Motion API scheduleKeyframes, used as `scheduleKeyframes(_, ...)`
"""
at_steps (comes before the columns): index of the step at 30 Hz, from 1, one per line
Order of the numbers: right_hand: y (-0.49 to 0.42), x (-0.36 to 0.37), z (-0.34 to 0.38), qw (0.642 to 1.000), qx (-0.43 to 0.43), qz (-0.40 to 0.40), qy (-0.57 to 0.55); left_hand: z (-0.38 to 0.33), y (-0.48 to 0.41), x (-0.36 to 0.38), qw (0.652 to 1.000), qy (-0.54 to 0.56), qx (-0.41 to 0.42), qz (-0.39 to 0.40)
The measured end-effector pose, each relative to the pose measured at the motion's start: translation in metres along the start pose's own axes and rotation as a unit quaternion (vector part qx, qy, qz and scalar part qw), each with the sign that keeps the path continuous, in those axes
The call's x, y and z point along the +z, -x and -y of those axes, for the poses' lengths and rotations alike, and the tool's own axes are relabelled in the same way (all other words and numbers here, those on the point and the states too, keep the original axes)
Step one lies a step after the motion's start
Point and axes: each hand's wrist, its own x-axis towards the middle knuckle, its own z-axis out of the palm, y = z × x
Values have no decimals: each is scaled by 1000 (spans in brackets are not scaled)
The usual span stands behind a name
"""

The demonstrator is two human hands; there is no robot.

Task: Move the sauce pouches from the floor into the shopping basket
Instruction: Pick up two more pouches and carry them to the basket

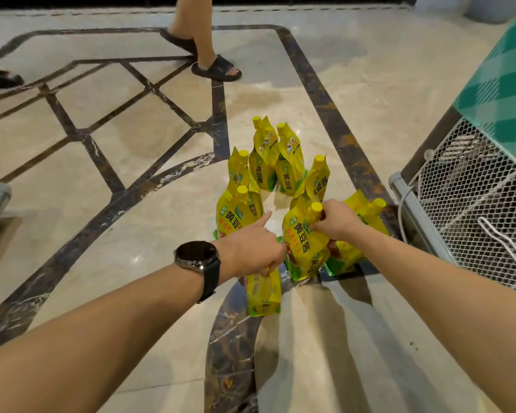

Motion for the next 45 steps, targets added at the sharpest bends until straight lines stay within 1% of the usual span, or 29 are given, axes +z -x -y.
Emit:
scheduleKeyframes(3,-1,0,0,1000,-3,1,-6,7,12,0,999,32,2,-12)
scheduleKeyframes(6,-2,0,0,1000,0,3,-9,15,23,6,997,70,-20,-23)
scheduleKeyframes(8,-3,1,1,1000,2,5,-8,14,26,20,996,78,-30,-11)
scheduleKeyframes(10,-3,3,2,1000,2,2,-12,6,28,41,992,115,-47,-11)
scheduleKeyframes(12,-3,5,2,1000,3,-4,-21,-2,31,55,978,190,-76,-48)
scheduleKeyframes(15,-2,7,1,1000,9,-9,-27,-1,39,61,932,331,-119,-91)
scheduleKeyframes(16,-2,8,0,999,9,-8,-30,2,42,61,922,355,-127,-94)
scheduleKeyframes(17,-1,8,0,999,7,-8,-33,6,45,61,920,358,-133,-93)
scheduleKeyframes(20,-2,8,-1,999,3,-8,-42,28,52,56,934,314,-144,-87)
scheduleKeyframes(23,-2,8,-1,999,9,-5,-44,49,55,51,941,293,-146,-82)
scheduleKeyframes(26,-5,8,-3,999,10,-4,-46,52,54,59,955,247,-148,-71)
scheduleKeyframes(27,-5,9,-3,999,11,-2,-43,52,55,65,954,243,-157,-82)
scheduleKeyframes(28,-6,10,-4,999,10,-1,-39,53,57,71,941,270,-175,-106)
scheduleKeyframes(29,-5,11,-4,999,9,1,-32,54,61,77,915,329,-193,-130)
scheduleKeyframes(31,-5,14,-6,1000,2,1,-17,60,68,91,843,468,-208,-165)
scheduleKeyframes(32,-4,15,-7,1000,0,2,-11,62,72,98,814,516,-209,-163)
scheduleKeyframes(33,-4,16,-8,1000,0,2,-4,63,76,105,799,541,-211,-154)
scheduleKeyframes(35,-5,16,-9,1000,-4,7,14,61,81,122,781,566,-223,-143)
scheduleKeyframes(37,-5,12,-10,999,-15,28,34,59,84,137,751,595,-241,-151)
scheduleKeyframes(38,-5,8,-8,998,-28,37,51,58,85,143,744,602,-247,-154)
scheduleKeyframes(40,-2,0,-4,991,-73,54,102,59,84,155,726,620,-248,-166)
scheduleKeyframes(42,5,-2,1,976,-138,73,148,57,83,163,691,652,-251,-183)
scheduleKeyframes(44,17,5,2,963,-189,96,165,54,80,167,663,679,-253,-188)
scheduleKeyframes(45,25,9,1,960,-206,102,158,53,78,168,658,687,-251,-181)
